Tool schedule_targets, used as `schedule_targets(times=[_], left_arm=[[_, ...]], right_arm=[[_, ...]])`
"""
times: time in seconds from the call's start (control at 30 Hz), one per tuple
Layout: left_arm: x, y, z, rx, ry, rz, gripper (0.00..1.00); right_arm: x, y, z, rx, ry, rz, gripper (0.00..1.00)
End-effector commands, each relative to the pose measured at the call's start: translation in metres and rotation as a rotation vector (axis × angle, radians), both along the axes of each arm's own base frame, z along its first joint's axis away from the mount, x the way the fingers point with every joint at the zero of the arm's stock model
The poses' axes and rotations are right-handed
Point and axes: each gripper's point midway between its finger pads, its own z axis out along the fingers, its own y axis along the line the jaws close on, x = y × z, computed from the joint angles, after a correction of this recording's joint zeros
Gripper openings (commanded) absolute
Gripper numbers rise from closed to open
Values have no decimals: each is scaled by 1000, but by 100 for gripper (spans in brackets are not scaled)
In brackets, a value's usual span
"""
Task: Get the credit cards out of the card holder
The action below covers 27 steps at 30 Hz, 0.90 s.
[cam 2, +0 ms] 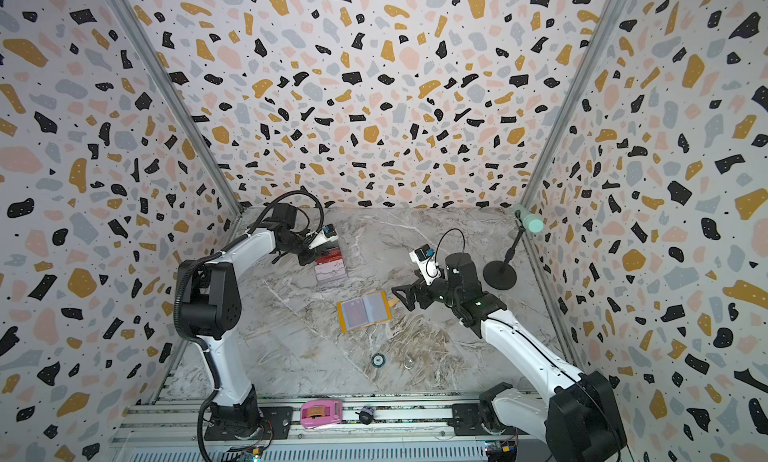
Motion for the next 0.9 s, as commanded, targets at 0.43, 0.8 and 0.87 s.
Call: schedule_targets(times=[0.43, 0.8, 0.87], left_arm=[[0, -4, -15, -27, 79, -18, 0], [0, -4, -21, -21, 101, -13, 2], [-1, -3, -24, -21, 110, -13, 3]], right_arm=[[-5, -1, 13, 21, -21, 10, 100], [-5, -1, 11, 21, -17, 9, 100], [-5, -1, 12, 22, -17, 11, 100]])
